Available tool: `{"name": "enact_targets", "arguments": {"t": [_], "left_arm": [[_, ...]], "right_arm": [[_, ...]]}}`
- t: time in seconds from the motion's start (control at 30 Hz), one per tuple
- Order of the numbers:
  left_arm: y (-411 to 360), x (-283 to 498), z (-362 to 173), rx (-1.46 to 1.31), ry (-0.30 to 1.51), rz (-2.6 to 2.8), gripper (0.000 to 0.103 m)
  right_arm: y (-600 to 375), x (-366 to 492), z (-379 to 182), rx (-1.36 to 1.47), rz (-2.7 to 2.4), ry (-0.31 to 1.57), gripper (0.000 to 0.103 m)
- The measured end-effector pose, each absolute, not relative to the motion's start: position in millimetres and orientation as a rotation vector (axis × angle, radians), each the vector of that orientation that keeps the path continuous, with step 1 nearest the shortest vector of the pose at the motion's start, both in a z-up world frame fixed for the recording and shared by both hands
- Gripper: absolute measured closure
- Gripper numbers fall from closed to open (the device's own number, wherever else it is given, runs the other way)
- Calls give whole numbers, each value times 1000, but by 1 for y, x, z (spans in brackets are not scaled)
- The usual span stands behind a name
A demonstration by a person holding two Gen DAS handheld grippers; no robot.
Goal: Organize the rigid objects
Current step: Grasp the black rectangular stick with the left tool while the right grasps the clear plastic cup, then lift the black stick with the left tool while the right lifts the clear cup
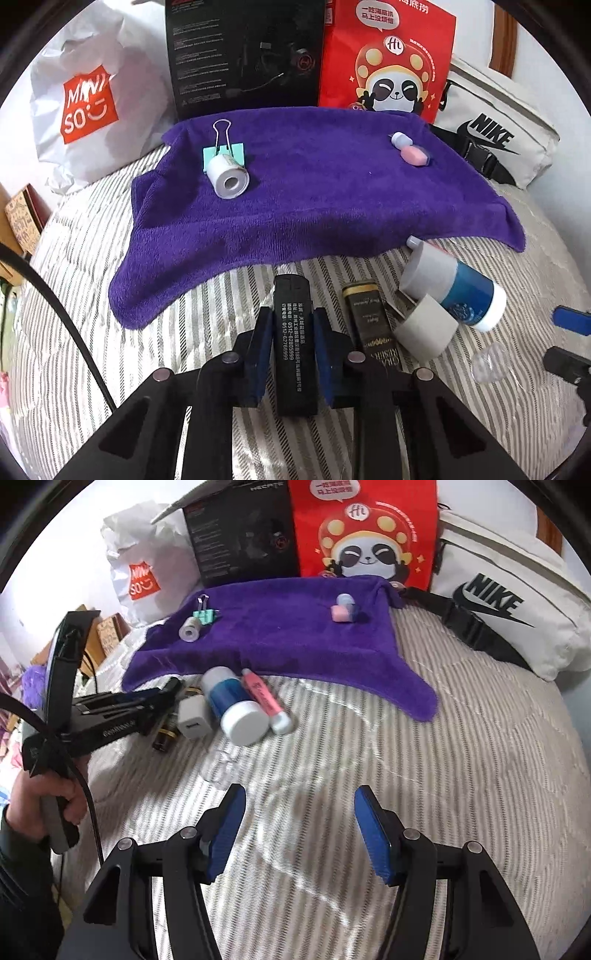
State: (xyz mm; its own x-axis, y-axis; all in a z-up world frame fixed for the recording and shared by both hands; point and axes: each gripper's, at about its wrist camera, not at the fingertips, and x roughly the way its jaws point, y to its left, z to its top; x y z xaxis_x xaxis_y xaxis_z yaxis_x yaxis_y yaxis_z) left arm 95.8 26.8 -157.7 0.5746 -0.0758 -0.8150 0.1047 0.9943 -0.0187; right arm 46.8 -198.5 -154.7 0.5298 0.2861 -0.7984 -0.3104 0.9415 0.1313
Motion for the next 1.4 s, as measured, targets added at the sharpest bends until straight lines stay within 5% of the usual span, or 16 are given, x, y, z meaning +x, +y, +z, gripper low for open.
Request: {"name": "enact_targets", "arguments": {"t": [0.47, 0.7, 1.4], "left_arm": [[60, 75, -160, -30, 897, -74, 82], [61, 74, -161, -22, 898, -70, 82], [59, 76, -161, -19, 900, -70, 82]], "right_arm": [[-144, 45, -177, -86, 472, 858, 45], [-128, 45, -184, -183, 456, 837, 67], [-130, 44, -186, -200, 412, 844, 76]]}}
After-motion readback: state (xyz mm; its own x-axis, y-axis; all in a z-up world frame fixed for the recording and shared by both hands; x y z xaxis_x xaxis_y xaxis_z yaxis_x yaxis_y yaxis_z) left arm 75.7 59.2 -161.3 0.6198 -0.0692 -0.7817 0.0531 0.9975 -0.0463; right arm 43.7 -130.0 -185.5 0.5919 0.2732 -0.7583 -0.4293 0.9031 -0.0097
